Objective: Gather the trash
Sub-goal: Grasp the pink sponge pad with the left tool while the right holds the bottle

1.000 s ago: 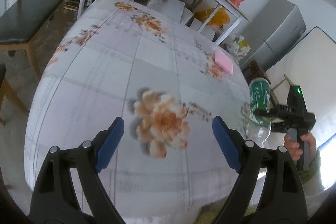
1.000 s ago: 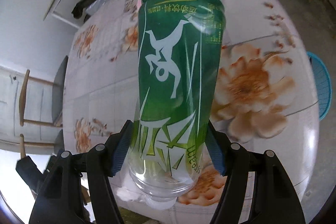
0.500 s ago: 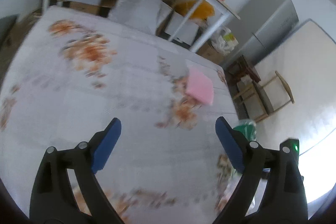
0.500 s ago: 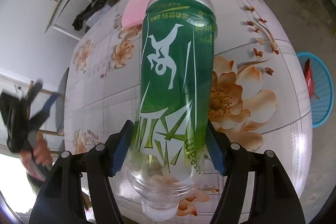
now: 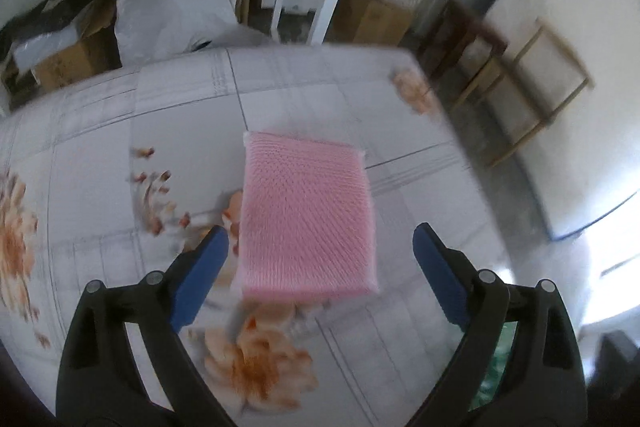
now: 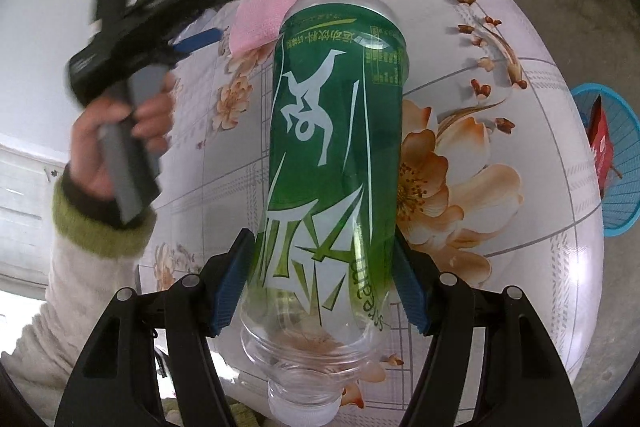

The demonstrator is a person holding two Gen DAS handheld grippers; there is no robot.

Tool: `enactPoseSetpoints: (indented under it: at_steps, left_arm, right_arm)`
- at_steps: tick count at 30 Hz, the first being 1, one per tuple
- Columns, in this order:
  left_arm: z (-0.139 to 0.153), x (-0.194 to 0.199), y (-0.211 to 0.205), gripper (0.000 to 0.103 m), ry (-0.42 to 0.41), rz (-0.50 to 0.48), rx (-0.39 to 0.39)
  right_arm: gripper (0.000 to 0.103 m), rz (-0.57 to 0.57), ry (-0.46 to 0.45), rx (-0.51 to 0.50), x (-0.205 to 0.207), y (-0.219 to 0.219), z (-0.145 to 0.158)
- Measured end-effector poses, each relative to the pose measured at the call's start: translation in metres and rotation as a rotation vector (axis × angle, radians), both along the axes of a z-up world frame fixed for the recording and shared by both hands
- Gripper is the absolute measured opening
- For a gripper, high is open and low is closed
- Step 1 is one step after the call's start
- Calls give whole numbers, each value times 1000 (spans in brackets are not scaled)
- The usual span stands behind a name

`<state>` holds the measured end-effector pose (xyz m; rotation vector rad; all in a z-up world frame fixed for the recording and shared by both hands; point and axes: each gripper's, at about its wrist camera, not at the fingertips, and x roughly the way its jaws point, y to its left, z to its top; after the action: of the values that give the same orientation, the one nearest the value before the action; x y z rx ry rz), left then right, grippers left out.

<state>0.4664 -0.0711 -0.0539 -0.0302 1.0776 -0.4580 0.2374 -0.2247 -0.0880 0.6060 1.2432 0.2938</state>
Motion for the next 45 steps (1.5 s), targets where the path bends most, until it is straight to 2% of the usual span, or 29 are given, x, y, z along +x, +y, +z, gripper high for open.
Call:
enactPoseSetpoints:
  at_steps: [2,5,7,11,18,22,27,30,33,36,38,45]
  left_arm:
    - [-10,9,-7,89,17,5,45]
    - [-17,15,-11,89,-4,18,91]
    - [-18,14,-10,76,-11,19,85]
    - [-19,4,2,74,-4,18,58]
    - [-15,-65,56,74,5,15,73]
    - [-14,-127,96,74,20,57,54]
    - [-14,-204,134,75,28,101,30]
    - [-13,-237,149,75,49,142,1]
    - [-15,-266,149,77,31,147,-3]
    - [-19,-282,144,82,21,145,-2]
    - [-18,-281,143,83,15,152,13]
    - [-17,-274,141,84,46,169,-18]
  right_arm:
    - [65,1,1,3,0,0,-1]
    - [65,-1,-1,7,1,0,-2]
    - [65,-3,-2,10,1,-1,-3]
    - [65,-7,-4,12,1,-3,-3]
    - [65,-5,-17,-7,-5,0,-1]
    - [65,7,-18,-11,-7,9,-1]
    - [65,52,-24,-66,-10,29,3]
    - [65,86,-22,-67,-13,41,4]
    - [65,118,-16,-79,-16,52,5]
    - [65,128,-12,-98,-18,59,7]
    - [65,122,-4,-107,-20,60,8]
    - [67,98,2,-154,-23,64,9]
